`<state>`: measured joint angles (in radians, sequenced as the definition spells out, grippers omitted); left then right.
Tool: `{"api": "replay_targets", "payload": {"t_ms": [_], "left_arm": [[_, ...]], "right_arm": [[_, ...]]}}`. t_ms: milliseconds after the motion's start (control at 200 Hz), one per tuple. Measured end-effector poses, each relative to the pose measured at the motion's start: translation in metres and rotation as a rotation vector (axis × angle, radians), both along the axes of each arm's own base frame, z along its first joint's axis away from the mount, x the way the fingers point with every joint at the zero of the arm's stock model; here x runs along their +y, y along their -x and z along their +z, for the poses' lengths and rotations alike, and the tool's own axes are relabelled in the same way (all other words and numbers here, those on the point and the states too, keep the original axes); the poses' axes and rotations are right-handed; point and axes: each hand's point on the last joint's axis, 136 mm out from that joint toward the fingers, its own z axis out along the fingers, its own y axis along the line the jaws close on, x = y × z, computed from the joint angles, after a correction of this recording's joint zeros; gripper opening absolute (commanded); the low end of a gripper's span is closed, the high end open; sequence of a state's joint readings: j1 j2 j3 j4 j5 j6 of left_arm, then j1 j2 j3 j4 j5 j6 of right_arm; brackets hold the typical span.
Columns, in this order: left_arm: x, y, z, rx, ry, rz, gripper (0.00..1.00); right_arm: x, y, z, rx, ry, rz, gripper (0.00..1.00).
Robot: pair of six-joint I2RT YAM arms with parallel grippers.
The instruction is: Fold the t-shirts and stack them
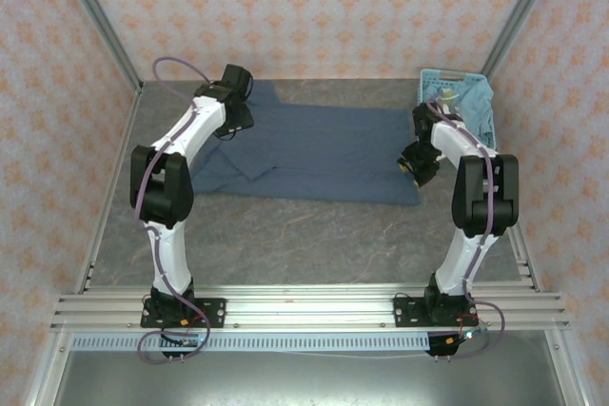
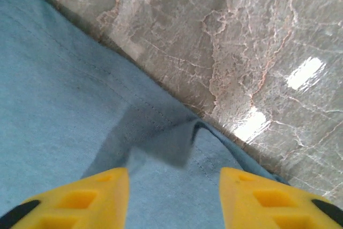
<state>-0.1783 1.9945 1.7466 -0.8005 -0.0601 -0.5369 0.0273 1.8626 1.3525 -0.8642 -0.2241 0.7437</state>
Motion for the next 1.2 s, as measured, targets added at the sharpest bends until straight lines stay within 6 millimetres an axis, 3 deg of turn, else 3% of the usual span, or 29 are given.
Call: {"api": "replay_targets", "payload": {"t_ms": [70,150,235,345,465,575,746,831,926,1021,1201], "left_arm": [[0.016,0.024,0.008,0.0,0.012,0.043,0.54],[0.04,0.065,0.018,-0.004,0.059,0.132,0.54],[0.067,0.108,0.014,-0.001,0.126,0.252,0.54],[0.09,0.156,-0.025,0.058,0.233,0.419,0.54],[0.091,0.184,-0.074,0.146,0.351,0.546,0.55],[0.086,0.181,-0.086,0.158,0.416,0.581,0.54],[0.083,0.166,-0.092,0.127,0.456,0.584,0.49],[0.084,0.161,-0.099,0.128,0.456,0.586,0.39],[0.085,0.155,-0.107,0.145,0.45,0.587,0.2],[0.091,0.145,-0.109,0.148,0.419,0.572,0.0],[0.108,0.138,-0.094,0.148,0.306,0.535,0.0]], "right_arm": [[0.0,0.0,0.01,-0.025,0.002,0.022,0.53],[0.0,0.006,0.026,-0.07,0.0,0.044,0.51],[0.003,0.021,0.04,-0.106,-0.009,0.068,0.49],[0.009,0.044,0.04,-0.111,-0.029,0.092,0.48],[0.017,0.063,0.021,-0.065,-0.058,0.109,0.51],[0.02,0.073,0.003,-0.018,-0.075,0.109,0.51],[0.018,0.068,-0.011,-0.002,-0.077,0.103,0.5],[0.015,0.067,-0.018,0.011,-0.072,0.099,0.48],[0.012,0.067,-0.026,0.032,-0.059,0.098,0.43],[0.007,0.066,-0.03,0.039,-0.034,0.101,0.35],[0.001,0.059,-0.035,0.048,0.005,0.131,0.01]]}}
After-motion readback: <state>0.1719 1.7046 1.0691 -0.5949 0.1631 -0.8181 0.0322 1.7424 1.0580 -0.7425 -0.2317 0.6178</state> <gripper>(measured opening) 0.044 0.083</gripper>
